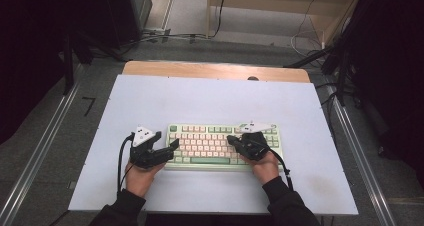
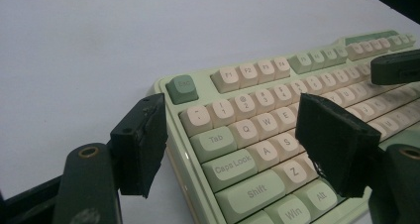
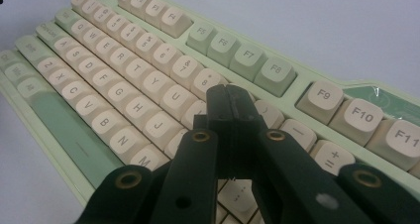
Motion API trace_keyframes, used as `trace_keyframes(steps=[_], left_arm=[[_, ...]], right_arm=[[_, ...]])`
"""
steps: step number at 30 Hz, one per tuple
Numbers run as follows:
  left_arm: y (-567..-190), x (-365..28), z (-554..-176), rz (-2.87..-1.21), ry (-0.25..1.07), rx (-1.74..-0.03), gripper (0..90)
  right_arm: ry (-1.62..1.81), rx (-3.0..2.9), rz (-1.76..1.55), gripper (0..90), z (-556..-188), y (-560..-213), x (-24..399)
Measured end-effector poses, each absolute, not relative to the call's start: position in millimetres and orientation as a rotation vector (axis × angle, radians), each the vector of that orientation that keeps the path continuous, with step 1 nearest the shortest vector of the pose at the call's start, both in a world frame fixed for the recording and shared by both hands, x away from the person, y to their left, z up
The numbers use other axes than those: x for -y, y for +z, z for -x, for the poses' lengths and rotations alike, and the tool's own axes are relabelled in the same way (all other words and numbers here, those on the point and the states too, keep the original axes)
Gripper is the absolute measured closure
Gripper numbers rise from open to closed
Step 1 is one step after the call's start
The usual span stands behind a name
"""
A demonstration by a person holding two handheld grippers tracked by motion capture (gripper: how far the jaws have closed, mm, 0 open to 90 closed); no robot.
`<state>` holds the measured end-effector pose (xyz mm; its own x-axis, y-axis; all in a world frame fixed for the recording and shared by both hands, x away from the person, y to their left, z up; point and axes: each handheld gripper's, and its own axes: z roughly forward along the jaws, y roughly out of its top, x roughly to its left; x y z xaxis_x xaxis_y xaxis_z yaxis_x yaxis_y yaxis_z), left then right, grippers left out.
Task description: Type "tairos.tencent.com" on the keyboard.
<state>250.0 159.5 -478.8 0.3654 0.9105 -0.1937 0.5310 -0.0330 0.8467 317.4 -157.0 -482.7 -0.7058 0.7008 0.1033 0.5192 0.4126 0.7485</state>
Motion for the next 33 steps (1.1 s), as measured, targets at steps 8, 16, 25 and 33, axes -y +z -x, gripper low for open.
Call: trace_keyframes(steps=[8,16,25,33], left_arm=[[-479.2,-159.2,-250.1,-1.705,0.51,-1.289,28.8],[-479.3,-158.9,-250.0,-1.707,0.511,-1.288,28.7],[-479.5,-158.8,-250.1,-1.709,0.51,-1.288,28.8],[-479.5,-158.7,-250.1,-1.711,0.512,-1.286,28.7]], right_arm=[[1.162,-2.445,-1.074,86.8,-317.9,-484.5,155.4],[1.156,-2.443,-1.078,86.8,-318.0,-484.8,155.4],[1.154,-2.445,-1.079,86.8,-318.1,-484.8,155.4],[1.151,-2.446,-1.077,86.9,-318.2,-485.3,155.1]])
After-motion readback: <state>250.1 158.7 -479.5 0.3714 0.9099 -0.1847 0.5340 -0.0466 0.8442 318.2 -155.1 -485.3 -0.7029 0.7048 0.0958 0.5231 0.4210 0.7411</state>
